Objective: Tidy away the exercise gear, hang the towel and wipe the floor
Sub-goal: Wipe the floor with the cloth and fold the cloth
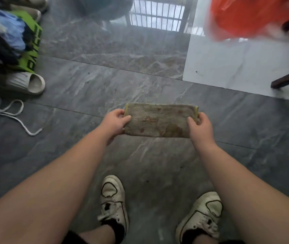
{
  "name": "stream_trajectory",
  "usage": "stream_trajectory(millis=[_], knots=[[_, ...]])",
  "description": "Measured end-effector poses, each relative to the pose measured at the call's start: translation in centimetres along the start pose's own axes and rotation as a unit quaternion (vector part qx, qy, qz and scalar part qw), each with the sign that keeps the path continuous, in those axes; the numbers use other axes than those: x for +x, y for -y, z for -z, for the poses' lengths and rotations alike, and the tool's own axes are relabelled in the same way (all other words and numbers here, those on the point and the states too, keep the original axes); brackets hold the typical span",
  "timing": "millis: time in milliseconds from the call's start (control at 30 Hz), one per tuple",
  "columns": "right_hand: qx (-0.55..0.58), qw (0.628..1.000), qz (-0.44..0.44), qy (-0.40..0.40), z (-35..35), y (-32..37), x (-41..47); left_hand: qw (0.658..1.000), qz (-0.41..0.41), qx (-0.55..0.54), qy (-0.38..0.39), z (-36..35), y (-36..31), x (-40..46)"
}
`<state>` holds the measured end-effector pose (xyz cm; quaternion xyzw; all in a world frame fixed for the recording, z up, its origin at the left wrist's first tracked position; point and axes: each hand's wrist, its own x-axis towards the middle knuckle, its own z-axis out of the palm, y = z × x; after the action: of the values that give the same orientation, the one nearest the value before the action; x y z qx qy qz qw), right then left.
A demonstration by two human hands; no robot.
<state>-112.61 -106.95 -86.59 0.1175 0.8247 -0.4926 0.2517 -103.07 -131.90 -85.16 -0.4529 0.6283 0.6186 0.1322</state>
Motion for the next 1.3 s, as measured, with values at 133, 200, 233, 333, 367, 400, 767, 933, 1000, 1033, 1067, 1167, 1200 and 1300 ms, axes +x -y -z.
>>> stream_trajectory(millis=[133,200,233,333,367,400,767,933,1000,1033,1067,1167,1200,1300], knots=[[0.04,0.999,0.013,-0.004,6.9,10.6,-6.5,0.999,-0.027,-0.038,0.025,2.5,-9.7,-10.4],[0.046,0.999,0.024,-0.005,10.7,17.0,-10.5,0.997,-0.041,-0.055,0.019,3.7,-15.2,-16.2],[0.047,0.998,0.031,-0.001,12.8,20.2,-12.5,0.997,-0.049,-0.065,0.016,4.2,-18.1,-19.2],[0.05,0.997,0.058,0.011,19.6,30.5,-19.2,0.993,-0.077,-0.095,0.006,5.5,-27.7,-29.0],[0.051,0.996,0.074,0.01,21.8,34.1,-21.6,0.991,-0.09,-0.102,0.001,6.0,-30.9,-32.1],[0.05,0.995,0.087,0.005,24.2,37.5,-24.0,0.988,-0.105,-0.11,-0.002,6.6,-34.0,-35.3],[0.135,0.944,0.284,-0.099,44.0,61.1,-43.7,0.926,-0.337,-0.157,0.069,9.6,-57.0,-62.7],[0.155,0.914,0.359,-0.109,48.7,64.0,-48.7,0.892,-0.413,-0.174,0.053,8.9,-60.1,-69.4],[0.15,0.905,0.382,-0.116,50.1,64.3,-50.1,0.883,-0.432,-0.174,0.054,8.5,-60.5,-71.1],[0.146,0.902,0.387,-0.118,50.6,64.3,-50.5,0.88,-0.436,-0.179,0.054,8.4,-60.6,-71.8],[0.146,0.901,0.39,-0.12,51.1,64.2,-50.8,0.877,-0.441,-0.182,0.053,8.2,-60.7,-72.4],[0.159,0.896,0.397,-0.118,52.1,63.9,-51.4,0.872,-0.455,-0.174,0.047,7.8,-60.7,-73.7],[0.161,0.895,0.398,-0.118,52.2,63.8,-51.5,0.872,-0.459,-0.168,0.044,7.8,-60.7,-74.1],[0.164,0.891,0.403,-0.131,52.0,63.6,-52.1,0.875,-0.46,-0.145,0.037,8.0,-60.7,-74.7]])
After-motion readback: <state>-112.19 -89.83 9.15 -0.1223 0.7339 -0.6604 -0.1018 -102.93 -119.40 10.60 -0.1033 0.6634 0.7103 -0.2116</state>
